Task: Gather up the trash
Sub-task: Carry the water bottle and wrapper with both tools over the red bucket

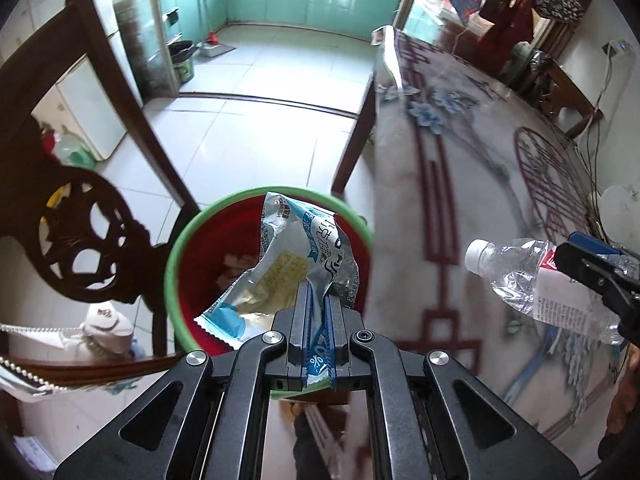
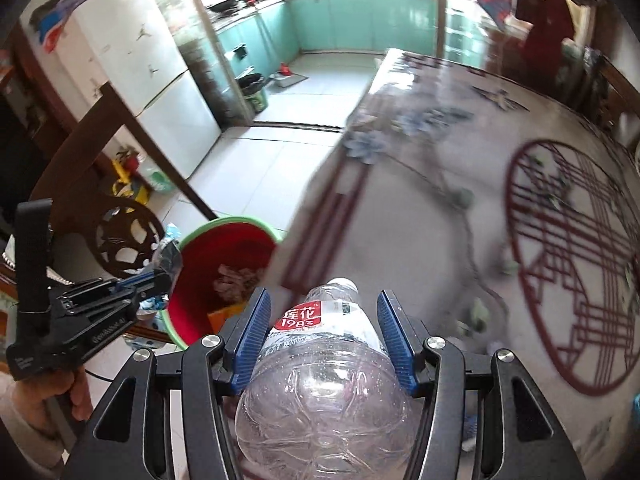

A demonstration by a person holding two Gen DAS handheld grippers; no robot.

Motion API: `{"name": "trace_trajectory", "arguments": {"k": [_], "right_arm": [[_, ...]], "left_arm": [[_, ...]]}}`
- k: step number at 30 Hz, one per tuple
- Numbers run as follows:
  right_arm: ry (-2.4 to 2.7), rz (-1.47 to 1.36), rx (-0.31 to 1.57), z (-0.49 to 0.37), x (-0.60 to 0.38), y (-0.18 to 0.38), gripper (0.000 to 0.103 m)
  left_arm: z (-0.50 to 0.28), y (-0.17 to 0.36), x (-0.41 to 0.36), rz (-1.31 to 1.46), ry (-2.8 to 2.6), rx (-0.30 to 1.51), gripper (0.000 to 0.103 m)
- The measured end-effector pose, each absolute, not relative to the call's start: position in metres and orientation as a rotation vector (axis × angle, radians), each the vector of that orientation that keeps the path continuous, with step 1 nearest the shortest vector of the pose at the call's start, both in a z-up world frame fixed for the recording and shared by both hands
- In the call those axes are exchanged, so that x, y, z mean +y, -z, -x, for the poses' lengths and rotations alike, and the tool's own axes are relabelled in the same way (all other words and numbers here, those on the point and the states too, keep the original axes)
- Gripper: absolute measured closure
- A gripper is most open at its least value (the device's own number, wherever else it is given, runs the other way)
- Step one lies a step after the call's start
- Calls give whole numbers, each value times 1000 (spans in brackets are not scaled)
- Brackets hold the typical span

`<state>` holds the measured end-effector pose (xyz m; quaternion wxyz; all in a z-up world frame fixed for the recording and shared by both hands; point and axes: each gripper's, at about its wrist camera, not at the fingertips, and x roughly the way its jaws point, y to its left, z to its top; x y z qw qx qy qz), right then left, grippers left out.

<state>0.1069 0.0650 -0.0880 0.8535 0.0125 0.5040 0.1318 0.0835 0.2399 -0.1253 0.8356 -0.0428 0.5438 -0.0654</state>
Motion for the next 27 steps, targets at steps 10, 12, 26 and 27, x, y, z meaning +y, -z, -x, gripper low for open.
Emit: {"name": "trace_trajectory", "arguments": {"k": [10, 12, 26, 27], "right_arm": [[-323, 24, 1052, -119, 114, 87, 53], [-337, 25, 1058, -122, 121, 87, 70], [-335, 40, 1174, -108, 111, 114, 49], [-338, 80, 1193, -100, 109, 119, 43]], "left_arm": [[-88, 139, 264, 97, 134, 1179, 97], [-90, 144, 267, 97, 135, 1191, 97], [-92, 151, 278, 131, 164, 1210, 97], [-92, 152, 278, 127, 171, 1213, 97]]}}
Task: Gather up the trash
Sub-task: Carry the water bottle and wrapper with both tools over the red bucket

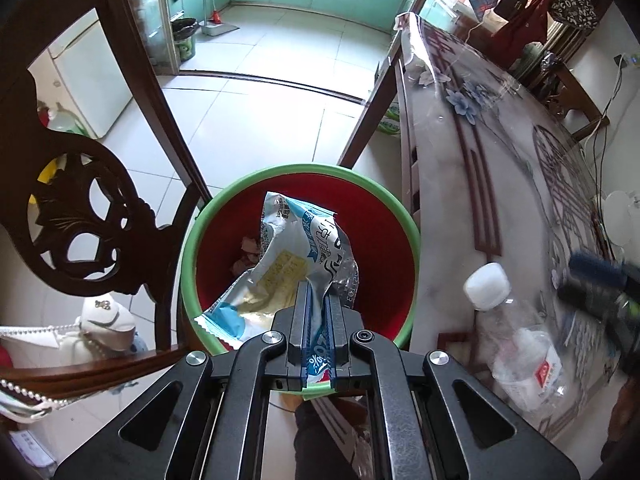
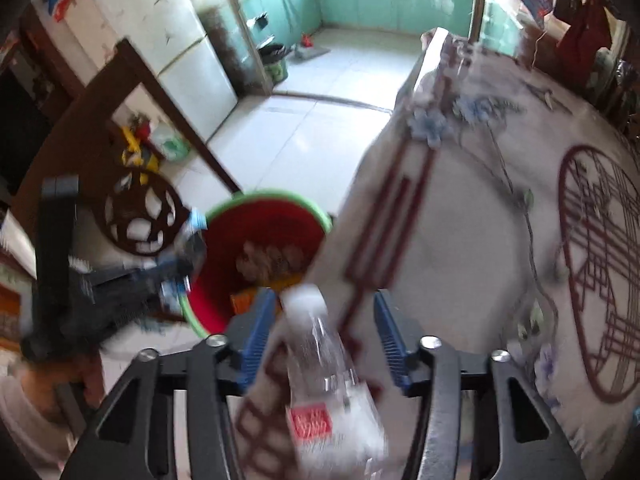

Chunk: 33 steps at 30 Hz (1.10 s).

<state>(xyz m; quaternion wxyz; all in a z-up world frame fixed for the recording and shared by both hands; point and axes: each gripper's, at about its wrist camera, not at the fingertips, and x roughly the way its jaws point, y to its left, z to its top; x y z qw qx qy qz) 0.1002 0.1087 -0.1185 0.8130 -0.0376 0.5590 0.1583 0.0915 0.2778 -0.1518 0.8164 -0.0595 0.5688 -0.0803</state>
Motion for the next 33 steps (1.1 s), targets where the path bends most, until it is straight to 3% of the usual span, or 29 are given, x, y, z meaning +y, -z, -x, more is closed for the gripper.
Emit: {"name": "trace_trajectory", "arguments": {"k": [2, 3, 14, 19, 24, 32, 33], "right_arm": [[-320, 181, 1253, -88, 105, 136, 39], [-327, 179, 1255, -83, 102, 141, 32], [-432, 171, 1305, -64, 109, 142, 31], [-416, 337, 1349, -46, 121, 160, 31], [-369, 312, 1349, -48, 119, 168, 52], [-342, 255, 1184, -78, 126, 119, 62], [-347, 236, 1164, -84, 129, 112, 67]], "left_arm": [[-92, 154, 277, 120, 176, 1219, 97], [-93, 156, 277, 122, 177, 1223, 97], [-99, 151, 269, 121, 206, 1214, 97], [-98, 153, 271, 122, 199, 1217, 97], [-96, 154, 271, 118, 196, 1221, 97], [-93, 152, 276, 120, 183, 1213, 97], [-93, 151, 276, 121, 182, 1212, 97]]}}
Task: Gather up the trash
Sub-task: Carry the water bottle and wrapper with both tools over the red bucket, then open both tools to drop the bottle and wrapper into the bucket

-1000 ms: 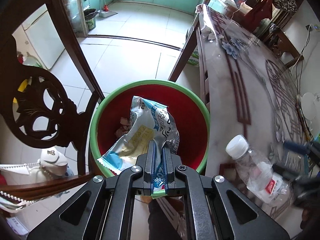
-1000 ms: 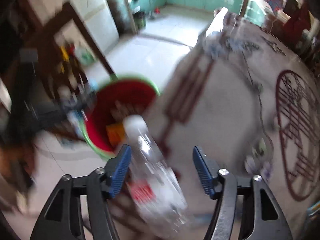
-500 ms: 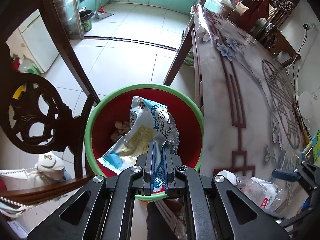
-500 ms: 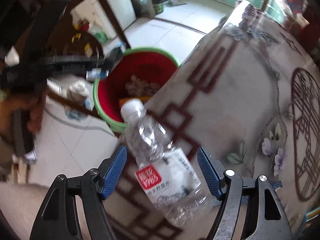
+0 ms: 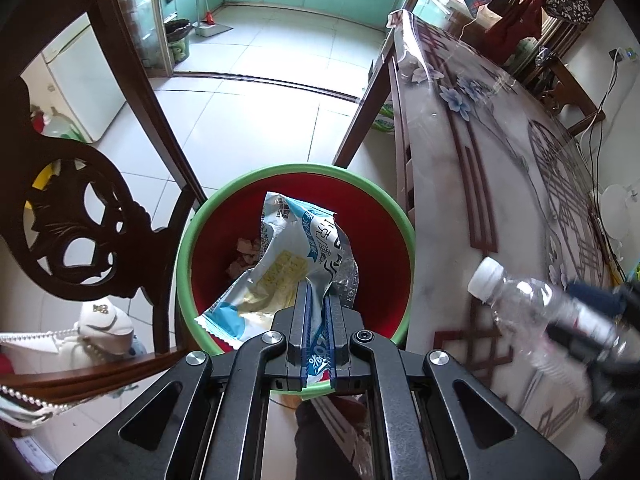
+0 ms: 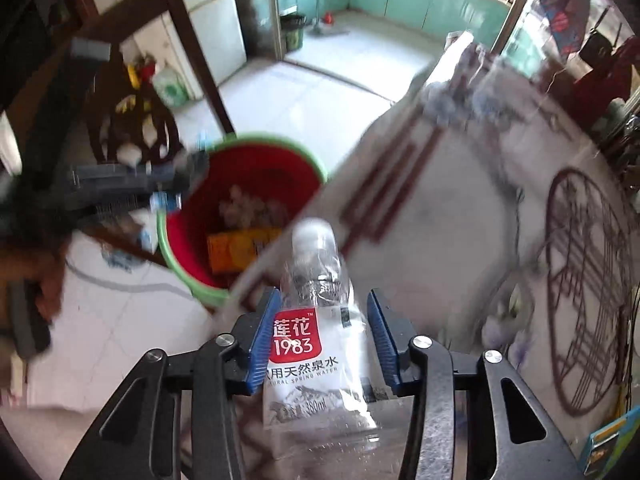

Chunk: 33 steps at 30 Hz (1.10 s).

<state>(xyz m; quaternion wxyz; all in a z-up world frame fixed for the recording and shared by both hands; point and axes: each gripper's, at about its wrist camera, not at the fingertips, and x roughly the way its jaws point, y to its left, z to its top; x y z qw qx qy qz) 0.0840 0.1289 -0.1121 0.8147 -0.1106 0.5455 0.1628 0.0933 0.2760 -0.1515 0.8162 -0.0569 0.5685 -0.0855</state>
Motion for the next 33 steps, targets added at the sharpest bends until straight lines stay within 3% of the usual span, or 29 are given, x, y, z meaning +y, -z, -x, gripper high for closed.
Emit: {"name": "trace_trajectory", "arguments": {"k": [1, 6, 12, 14, 16, 18, 22, 24, 26, 28, 29, 33], "right_arm": [[-352, 219, 1149, -89, 134, 106, 80], [-384, 178, 1100, -113, 157, 96, 91], [-434, 164, 1077, -123, 176, 94, 91], [-461, 147, 1115, -119, 169, 96, 84], [-509, 137, 1194, -110, 162, 104, 56], [-516, 211, 1224, -91, 163, 114, 38], [-508, 348, 1255, -60, 171, 142, 38], [-486, 254, 1302, -63, 164, 150, 38], [-461, 191, 1318, -70, 161, 150, 38], [-443, 204, 1281, -74, 164, 144, 38], [-430, 224, 1261, -76, 166, 141, 38], [-427, 245, 1224, -82, 172, 131, 38]], "left_arm": [[-93, 151, 277, 122, 181, 1211, 97], [-92, 153, 279, 129, 177, 1215, 97], [-92, 153, 285, 151, 161, 1217, 97], [-91, 153, 285, 155, 165, 1219, 97], [-88, 155, 284, 146, 174, 1225, 97], [-87, 161, 285, 137, 169, 1237, 97], [-91, 171, 290, 172, 161, 1269, 97], [-95, 171, 291, 178, 163, 1268, 89], [-98, 168, 290, 175, 167, 1258, 53], [-100, 163, 290, 174, 162, 1231, 28], [-100, 161, 290, 179, 161, 1221, 23], [-103, 160, 289, 194, 174, 1221, 22]]}}
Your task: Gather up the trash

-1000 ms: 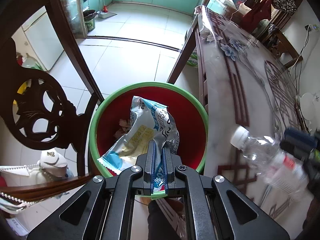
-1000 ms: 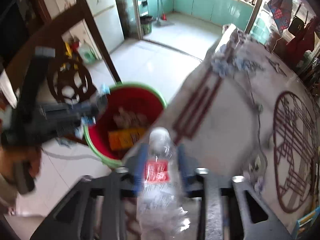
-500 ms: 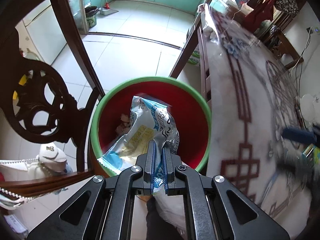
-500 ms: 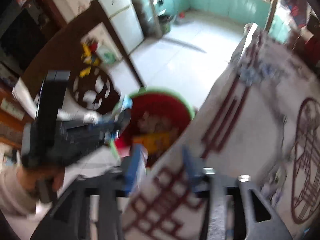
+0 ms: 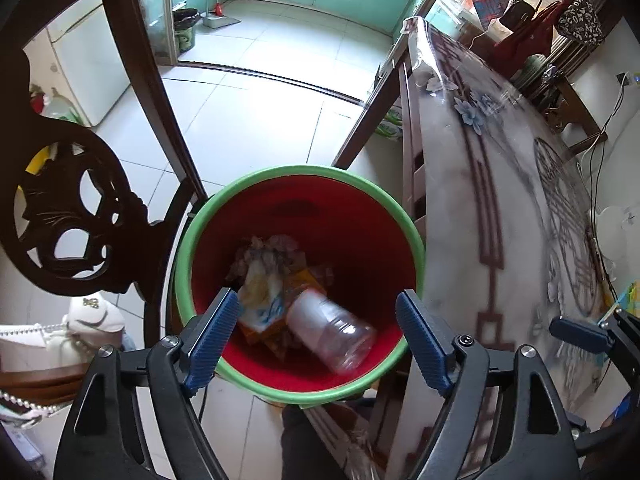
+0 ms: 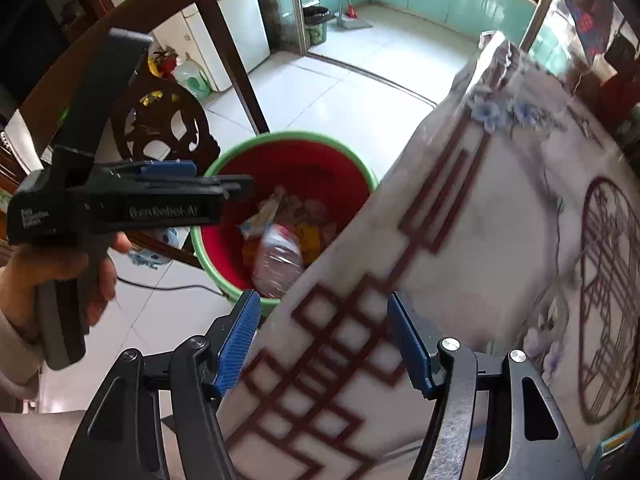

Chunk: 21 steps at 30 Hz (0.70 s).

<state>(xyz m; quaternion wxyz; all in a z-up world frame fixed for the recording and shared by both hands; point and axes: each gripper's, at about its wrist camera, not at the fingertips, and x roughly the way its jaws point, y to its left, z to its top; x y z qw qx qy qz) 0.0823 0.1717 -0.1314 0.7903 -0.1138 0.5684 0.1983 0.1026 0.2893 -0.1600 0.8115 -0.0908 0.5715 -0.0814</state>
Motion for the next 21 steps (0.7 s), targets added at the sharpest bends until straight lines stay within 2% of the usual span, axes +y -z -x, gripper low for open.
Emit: {"name": "trace_trajectory", "arguments": {"k": [7, 9, 11, 21], "right_arm": [[-404, 236, 1159, -86, 167, 110, 38], [-394, 217, 1137, -86, 161, 103, 38], [-382, 199, 1104, -85, 153, 94, 37], [-411, 83, 780, -43, 87, 32, 21]], "left_arm": [[-94, 144, 289, 236, 166, 1163, 20], [-89, 135, 289, 250, 153, 1126, 16], [-83, 125, 286, 250, 123, 1080, 0], [-27, 65, 242, 283, 98, 788, 0]]}}
